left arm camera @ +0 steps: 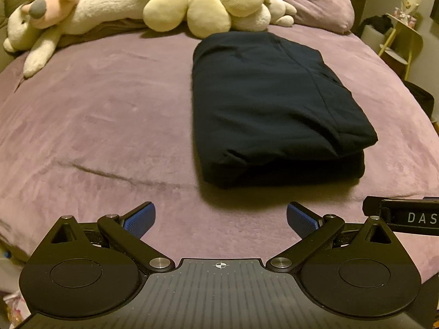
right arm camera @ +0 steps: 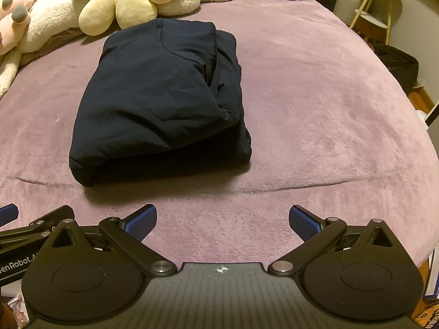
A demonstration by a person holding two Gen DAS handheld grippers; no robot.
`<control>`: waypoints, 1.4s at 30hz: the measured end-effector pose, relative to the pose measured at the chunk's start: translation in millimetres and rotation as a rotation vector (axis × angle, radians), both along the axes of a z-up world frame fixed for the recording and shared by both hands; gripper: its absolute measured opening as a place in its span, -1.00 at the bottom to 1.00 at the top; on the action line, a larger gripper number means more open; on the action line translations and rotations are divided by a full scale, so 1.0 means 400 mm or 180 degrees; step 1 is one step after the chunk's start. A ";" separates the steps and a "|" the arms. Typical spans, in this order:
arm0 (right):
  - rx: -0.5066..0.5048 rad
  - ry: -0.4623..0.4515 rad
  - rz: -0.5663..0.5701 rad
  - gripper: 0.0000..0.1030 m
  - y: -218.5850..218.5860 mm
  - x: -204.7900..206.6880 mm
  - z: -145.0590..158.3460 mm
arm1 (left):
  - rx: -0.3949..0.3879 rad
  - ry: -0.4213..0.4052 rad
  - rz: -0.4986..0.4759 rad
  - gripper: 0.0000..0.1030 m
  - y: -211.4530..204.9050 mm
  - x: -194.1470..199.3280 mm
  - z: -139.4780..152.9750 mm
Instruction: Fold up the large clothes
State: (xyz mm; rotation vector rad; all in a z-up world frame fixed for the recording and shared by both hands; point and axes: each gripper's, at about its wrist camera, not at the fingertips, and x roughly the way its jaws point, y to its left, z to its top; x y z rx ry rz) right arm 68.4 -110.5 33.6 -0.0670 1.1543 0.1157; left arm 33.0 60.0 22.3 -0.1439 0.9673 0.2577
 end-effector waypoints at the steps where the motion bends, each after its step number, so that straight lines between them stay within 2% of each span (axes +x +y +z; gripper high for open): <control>1: 0.0002 -0.0002 0.0001 0.99 0.000 0.000 0.001 | 0.0001 0.0005 -0.0005 1.00 0.002 0.002 -0.001; 42: 0.0017 -0.0060 -0.0025 0.99 0.005 -0.012 0.004 | -0.0009 0.0003 -0.0028 1.00 -0.001 0.003 -0.005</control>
